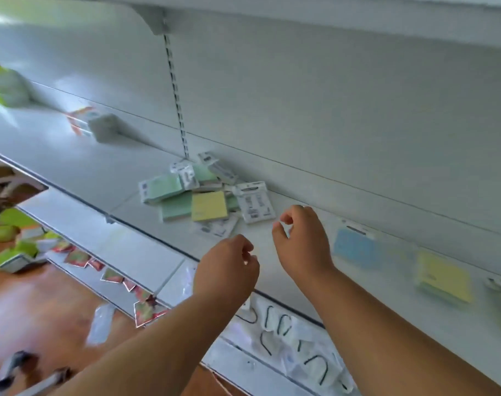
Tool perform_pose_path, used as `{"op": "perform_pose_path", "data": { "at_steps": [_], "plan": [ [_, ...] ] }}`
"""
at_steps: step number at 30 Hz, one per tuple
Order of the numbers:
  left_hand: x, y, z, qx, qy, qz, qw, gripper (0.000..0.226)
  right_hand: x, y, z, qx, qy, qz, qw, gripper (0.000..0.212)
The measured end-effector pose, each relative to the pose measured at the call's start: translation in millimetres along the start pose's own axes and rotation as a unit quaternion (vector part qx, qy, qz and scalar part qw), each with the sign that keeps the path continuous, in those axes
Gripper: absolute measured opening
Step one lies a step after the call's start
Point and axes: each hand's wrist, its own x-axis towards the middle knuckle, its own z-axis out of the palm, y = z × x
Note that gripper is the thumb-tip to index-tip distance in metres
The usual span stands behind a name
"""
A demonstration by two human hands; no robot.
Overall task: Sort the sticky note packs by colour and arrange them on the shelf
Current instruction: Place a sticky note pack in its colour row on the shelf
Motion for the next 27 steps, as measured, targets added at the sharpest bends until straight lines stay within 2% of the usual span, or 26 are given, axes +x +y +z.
{"op": "perform_pose_path", "data": {
  "at_steps": [5,9,12,15,19,22,24,27],
  "plan": [
    [41.9,-65.6,-57.8,0.005,0.024,-0.035,0.999,0.022,24.2,-75.6,62.0,0.049,-0.075,0.023,0.996,0.010],
    [84.6,-93.2,-72.1,-0.037,0.072,-0.085,0.993,0.040,55.6,-99.8,91.8,0.059,-0.117,0.054,0.990,0.010],
    [115.9,-114.2,-81.0,-0.065,0.109,-0.144,0.981,0.043,74.4,-112.2,116.8,0.080,-0.167,0.078,0.980,0.014],
    [142.8,-132.6,-91.6,-0.055,0.115,-0.152,0.980,0.043,88.4,-125.2,142.5,0.160,-0.205,0.142,0.955,0.026],
    [177.0,-147.7,-97.9,-0.046,0.058,-0.129,0.989,0.043,98.3,-140.8,166.3,0.271,-0.217,0.261,0.901,0.031],
    [194.1,-157.4,-99.0,-0.096,0.028,-0.143,0.985,0.042,102.4,-151.4,181.3,0.326,-0.170,0.316,0.875,0.033],
    [201.8,-164.1,-101.0,-0.135,0.010,-0.159,0.978,0.045,104.0,-155.7,191.6,0.313,-0.105,0.318,0.889,0.024],
    [210.9,-173.3,-104.8,-0.240,-0.036,-0.179,0.953,0.043,101.2,-157.2,197.7,0.263,0.000,0.276,0.924,0.007]
  ]
}}
